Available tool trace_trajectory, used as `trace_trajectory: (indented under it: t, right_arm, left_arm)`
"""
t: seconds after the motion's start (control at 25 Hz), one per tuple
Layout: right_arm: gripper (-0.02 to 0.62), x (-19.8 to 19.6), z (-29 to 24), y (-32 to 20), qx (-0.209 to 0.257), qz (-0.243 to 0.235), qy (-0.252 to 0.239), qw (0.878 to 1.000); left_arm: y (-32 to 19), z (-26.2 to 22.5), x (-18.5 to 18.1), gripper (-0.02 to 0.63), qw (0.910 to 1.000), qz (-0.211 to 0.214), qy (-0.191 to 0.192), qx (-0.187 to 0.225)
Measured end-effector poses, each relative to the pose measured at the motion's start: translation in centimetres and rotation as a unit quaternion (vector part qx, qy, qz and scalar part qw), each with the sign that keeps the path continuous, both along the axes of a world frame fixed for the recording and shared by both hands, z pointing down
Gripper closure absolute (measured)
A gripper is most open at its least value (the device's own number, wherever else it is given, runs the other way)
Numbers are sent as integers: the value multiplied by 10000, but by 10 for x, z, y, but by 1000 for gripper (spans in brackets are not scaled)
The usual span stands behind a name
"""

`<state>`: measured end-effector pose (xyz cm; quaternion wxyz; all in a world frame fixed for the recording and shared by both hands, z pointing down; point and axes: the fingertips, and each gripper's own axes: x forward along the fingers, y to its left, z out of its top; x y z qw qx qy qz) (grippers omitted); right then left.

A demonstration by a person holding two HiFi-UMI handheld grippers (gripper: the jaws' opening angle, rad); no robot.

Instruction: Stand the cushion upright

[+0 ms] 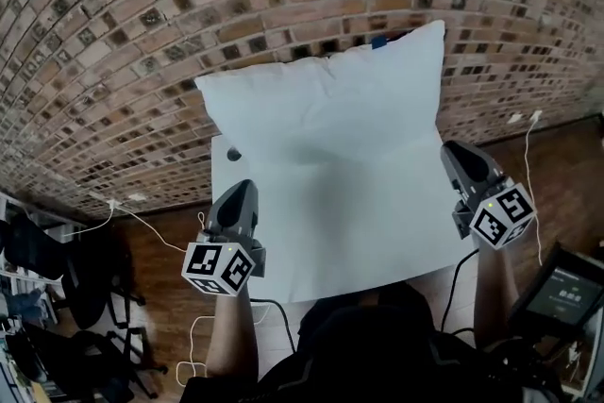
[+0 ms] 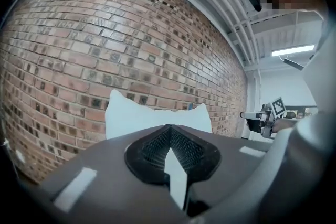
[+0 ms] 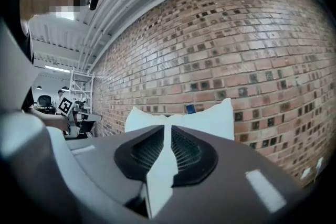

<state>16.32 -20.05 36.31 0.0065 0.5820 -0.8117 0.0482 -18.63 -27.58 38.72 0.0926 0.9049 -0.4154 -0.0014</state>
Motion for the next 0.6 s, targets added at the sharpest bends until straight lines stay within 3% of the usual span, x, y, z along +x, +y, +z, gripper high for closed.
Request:
trace_trajectory:
  t: [0.16, 0.24, 0.28, 0.6]
  right_arm:
    - [486, 7, 20, -9, -217, 210, 60, 9995]
    - [481, 14, 31, -13, -370, 272, 67, 9989]
    - [474, 19, 35, -17, -433, 271, 70, 9987]
    - [343, 75, 72, -64, -638, 140, -45, 9979]
  left_arm:
    - [-36, 29, -23, 604, 9997, -38, -113, -210]
    - [-50, 47, -32, 601, 9989, -121, -191, -400]
    - [-57, 55, -34, 551, 9986, -135, -195, -481]
    - [-122, 94, -52, 417, 9959, -419, -433, -669]
